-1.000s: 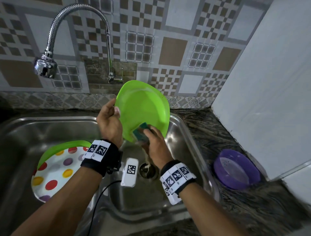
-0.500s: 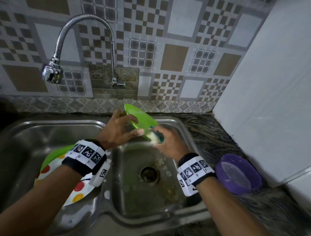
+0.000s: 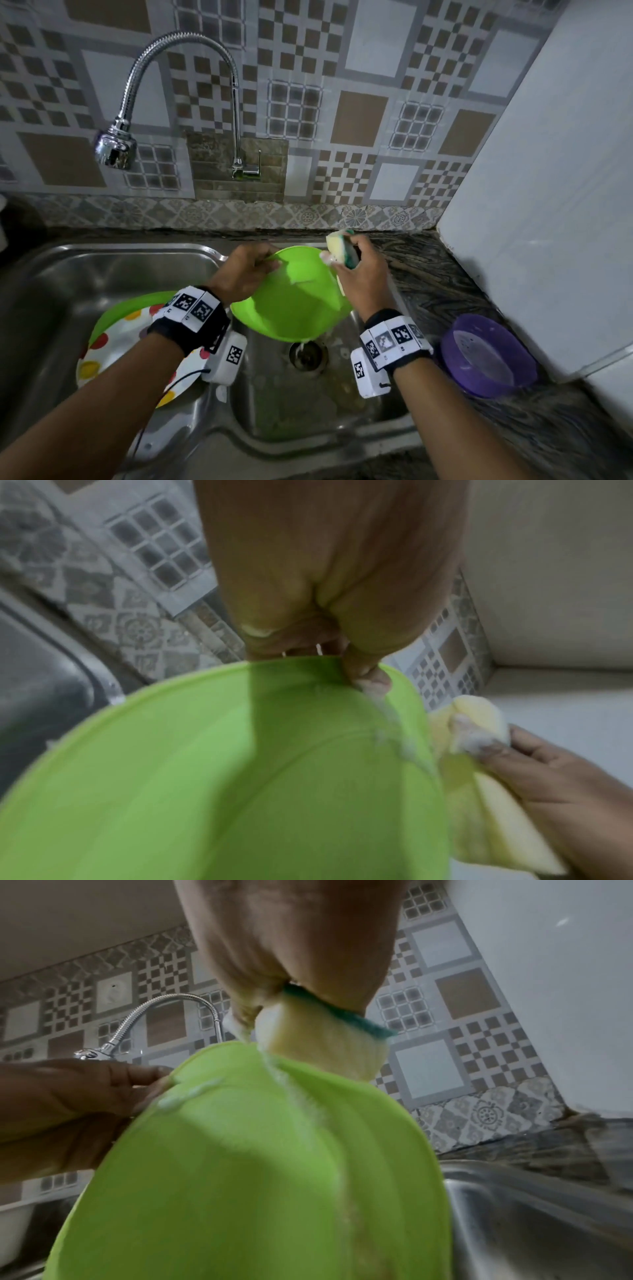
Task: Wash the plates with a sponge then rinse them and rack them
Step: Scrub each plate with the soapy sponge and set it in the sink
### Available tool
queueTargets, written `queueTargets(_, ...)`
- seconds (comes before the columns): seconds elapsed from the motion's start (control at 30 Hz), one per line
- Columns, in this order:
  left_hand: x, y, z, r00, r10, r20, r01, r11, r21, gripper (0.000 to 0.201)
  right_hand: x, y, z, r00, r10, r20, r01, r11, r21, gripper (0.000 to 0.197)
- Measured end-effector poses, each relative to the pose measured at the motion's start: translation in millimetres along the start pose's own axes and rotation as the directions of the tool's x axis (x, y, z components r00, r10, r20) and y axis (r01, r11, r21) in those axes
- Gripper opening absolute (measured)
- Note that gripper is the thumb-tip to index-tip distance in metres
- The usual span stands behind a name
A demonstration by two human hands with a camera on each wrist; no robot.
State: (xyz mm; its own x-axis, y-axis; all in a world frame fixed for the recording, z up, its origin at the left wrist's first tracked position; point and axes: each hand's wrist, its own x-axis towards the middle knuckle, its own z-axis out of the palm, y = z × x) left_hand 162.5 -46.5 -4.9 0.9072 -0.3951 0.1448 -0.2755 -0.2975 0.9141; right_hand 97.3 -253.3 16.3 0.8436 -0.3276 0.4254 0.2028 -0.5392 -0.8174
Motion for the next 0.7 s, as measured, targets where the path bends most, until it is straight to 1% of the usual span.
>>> queueTargets(0.03,-0.7,1.5,5.1,0.999,-0.003,-0.035,0.001,0.998,-0.071,0.026,-1.6,-1.7,5.5,1.0,0.011,-0.018,-0.01,1.0,0.007,0.039)
queueTargets(0.1,-4.1,9.7,11.7,0.996,-0.027,-0.08,0.009,0.976,-0.219,0.032,-7.5,-5.4,16.8,0.999,-0.039,-0.023,0.037,0.998,-0.053,0.044)
queueTargets(0.13,-5.7,14.1,13.0,0.995,-0.035,-0.09,0.008,0.959,-0.284,0.032,-11.0,-7.0,21.6,0.997,-0.083,-0.004,0.083,0.992,-0.098,0.046)
queueTargets(0.17,-5.7,15.4,14.1,0.994,-0.04,-0.104,0.005,0.949,-0.316,0.031,-14.5,-7.7,26.1,0.992,-0.117,0.041,0.122,0.983,-0.137,0.05)
queueTargets(0.23,-6.0,19.3,15.6,0.99,-0.028,-0.137,-0.015,0.953,-0.302,0.031,-21.6,-10.6,31.8,0.972,-0.143,0.188,0.177,0.968,-0.179,0.054)
queueTargets(0.3,-7.2,23.3,17.0,0.982,0.02,-0.186,-0.065,0.97,-0.235,0.034,-25.9,-13.7,35.4,0.935,-0.16,0.316,0.223,0.959,-0.174,0.054)
queueTargets(0.37,-9.8,26.1,18.3,0.973,0.044,-0.225,-0.102,0.962,-0.253,0.038,-21.3,-13.5,36.1,0.912,-0.187,0.365,0.258,0.953,-0.156,0.055)
queueTargets(0.43,-13.6,27.2,18.7,0.973,0.024,-0.231,-0.098,0.945,-0.313,0.037,-8.0,-10.3,33.8,0.92,-0.2,0.338,0.265,0.951,-0.161,0.057)
queueTargets(0.53,-17.3,28.0,12.2,0.968,-0.027,-0.248,-0.071,0.923,-0.378,0.03,14.7,-3.4,22.0,0.954,-0.187,0.234,0.226,0.962,-0.152,0.059)
queueTargets(0.63,-18.4,31.8,-1.4,0.957,-0.047,-0.285,-0.094,0.882,-0.462,0.027,26.3,10.5,5.2,0.984,-0.054,0.171,0.07,0.993,-0.09,0.052)
queueTargets(0.7,-18.4,34.9,-9.1,0.945,-0.053,-0.323,-0.125,0.853,-0.507,0.028,26.9,23.3,-2.0,0.997,0.005,0.081,0.002,0.996,-0.094,0.05)
